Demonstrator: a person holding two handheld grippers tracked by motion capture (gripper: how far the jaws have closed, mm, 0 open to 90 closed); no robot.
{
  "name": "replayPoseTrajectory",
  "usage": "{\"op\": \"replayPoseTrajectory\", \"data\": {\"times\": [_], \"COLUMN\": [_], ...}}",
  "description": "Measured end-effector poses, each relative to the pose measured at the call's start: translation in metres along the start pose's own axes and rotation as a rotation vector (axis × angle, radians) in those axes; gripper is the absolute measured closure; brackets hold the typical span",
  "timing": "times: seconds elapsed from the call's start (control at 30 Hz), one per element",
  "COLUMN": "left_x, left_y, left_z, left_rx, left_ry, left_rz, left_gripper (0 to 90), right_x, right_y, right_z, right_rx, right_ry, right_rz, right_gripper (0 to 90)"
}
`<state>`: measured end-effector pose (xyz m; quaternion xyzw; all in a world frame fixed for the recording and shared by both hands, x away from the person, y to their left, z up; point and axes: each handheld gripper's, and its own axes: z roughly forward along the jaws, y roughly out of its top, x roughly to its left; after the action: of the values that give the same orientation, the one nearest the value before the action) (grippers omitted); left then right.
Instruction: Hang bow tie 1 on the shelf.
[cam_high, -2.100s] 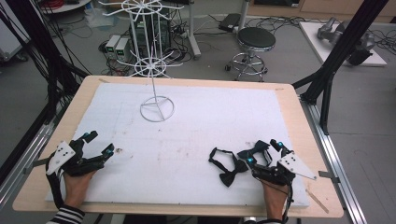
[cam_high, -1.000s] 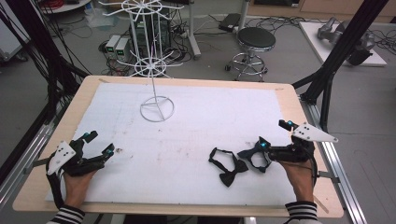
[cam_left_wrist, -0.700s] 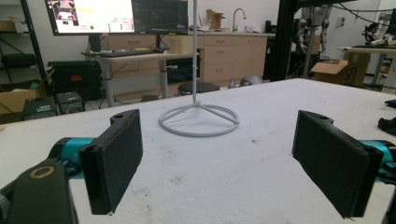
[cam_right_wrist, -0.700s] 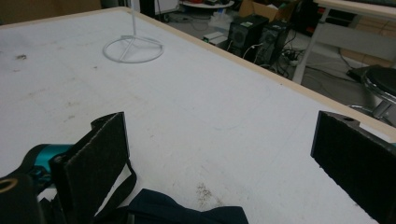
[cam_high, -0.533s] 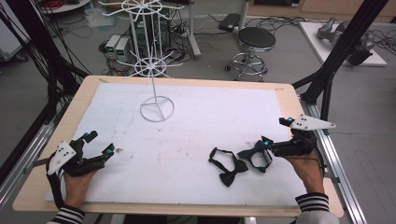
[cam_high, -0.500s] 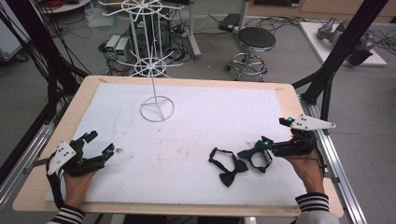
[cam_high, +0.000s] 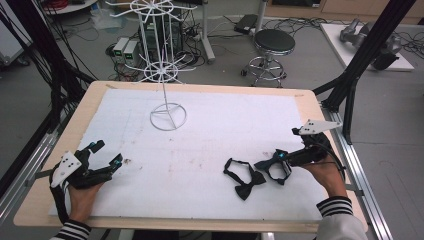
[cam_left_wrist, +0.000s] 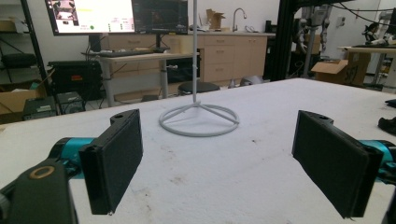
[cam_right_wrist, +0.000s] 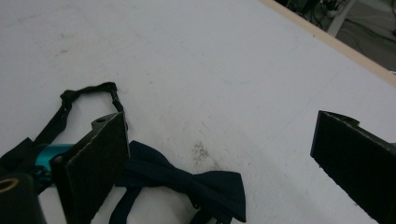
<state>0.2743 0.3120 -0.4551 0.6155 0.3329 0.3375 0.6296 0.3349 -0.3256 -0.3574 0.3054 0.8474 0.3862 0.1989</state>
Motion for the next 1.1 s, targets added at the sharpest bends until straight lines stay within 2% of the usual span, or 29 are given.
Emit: {"op": "replayPoseTrajectory", "data": {"times": [0.07, 0.1, 0.13, 0.27, 0.53, 0.7, 0.8, 0.87, 1.1], "left_x": [0.000, 0.000, 0.000, 0.000, 0.000, 0.000, 0.000, 0.000, 0.000], "left_y": [0.000, 0.000, 0.000, 0.000, 0.000, 0.000, 0.000, 0.000, 0.000], "left_z": [0.000, 0.000, 0.000, 0.000, 0.000, 0.000, 0.000, 0.000, 0.000], "left_rx": [0.002, 0.002, 0.003, 0.002, 0.002, 0.002, 0.002, 0.002, 0.002], "left_ry": [0.000, 0.000, 0.000, 0.000, -0.001, 0.000, 0.000, 0.000, -0.001], "left_rz": [0.002, 0.002, 0.003, 0.001, 0.001, 0.001, 0.001, 0.001, 0.001], "left_gripper": [16.7, 16.7, 16.7, 16.7, 16.7, 16.7, 16.7, 16.7, 16.7], "right_x": [-0.002, -0.002, -0.005, -0.008, -0.013, -0.011, -0.011, -0.012, -0.012], "right_y": [-0.001, -0.001, -0.002, -0.001, -0.005, -0.009, -0.010, -0.010, -0.013], "right_z": [0.003, 0.003, 0.005, 0.009, 0.022, 0.033, 0.034, 0.035, 0.042], "right_rx": [0.040, 0.040, 0.074, 0.108, 0.214, 0.305, 0.330, 0.344, 0.381], "right_ry": [0.007, 0.007, 0.013, 0.039, 0.074, 0.089, 0.091, 0.115, 0.126], "right_rz": [-0.001, -0.001, -0.013, -0.013, -0.053, -0.097, -0.106, -0.113, -0.108], "right_gripper": [3.7, 3.7, 3.7, 3.7, 5.1, 6.5, 10.6, 15.6, 18.8]}}
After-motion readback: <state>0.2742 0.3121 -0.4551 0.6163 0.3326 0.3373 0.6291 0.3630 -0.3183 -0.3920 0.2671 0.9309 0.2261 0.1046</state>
